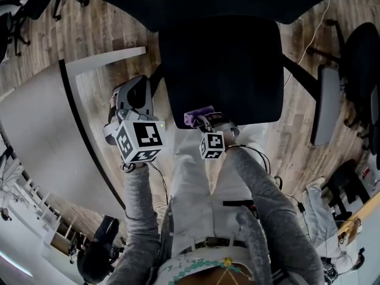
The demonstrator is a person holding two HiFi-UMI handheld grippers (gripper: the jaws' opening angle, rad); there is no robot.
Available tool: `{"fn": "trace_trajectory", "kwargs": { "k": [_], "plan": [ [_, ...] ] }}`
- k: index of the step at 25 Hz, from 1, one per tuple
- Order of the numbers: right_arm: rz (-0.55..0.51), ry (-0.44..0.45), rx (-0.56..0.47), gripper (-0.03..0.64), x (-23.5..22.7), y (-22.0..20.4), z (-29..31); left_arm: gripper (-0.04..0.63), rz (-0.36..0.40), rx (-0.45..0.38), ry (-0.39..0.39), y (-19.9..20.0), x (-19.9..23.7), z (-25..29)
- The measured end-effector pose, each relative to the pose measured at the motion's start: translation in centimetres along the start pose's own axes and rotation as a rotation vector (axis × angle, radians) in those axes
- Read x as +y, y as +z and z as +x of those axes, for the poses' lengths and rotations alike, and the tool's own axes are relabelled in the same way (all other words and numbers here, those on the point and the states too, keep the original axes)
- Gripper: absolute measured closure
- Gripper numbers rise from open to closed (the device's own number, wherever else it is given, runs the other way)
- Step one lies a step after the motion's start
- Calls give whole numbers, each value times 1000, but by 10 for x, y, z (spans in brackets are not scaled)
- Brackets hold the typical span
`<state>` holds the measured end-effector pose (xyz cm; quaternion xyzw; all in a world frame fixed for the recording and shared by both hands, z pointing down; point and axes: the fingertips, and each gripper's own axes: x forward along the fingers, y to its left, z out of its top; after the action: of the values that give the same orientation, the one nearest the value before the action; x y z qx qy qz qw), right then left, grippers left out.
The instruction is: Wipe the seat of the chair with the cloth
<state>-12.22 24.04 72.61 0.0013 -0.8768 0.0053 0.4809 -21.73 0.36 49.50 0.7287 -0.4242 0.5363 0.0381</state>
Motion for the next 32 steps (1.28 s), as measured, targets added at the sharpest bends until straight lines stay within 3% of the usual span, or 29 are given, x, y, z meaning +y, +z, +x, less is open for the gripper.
{"fn": "trace_trajectory", "kwargs": {
  "k": [18,32],
  "plan": [
    [-8,-16,53,566,0,-22,-7,597,15,13,15,-3,4,1],
    [-26,85,71,566,-4,-23,-6,596,10,-2,-3,-1,4,4]
  ]
}}
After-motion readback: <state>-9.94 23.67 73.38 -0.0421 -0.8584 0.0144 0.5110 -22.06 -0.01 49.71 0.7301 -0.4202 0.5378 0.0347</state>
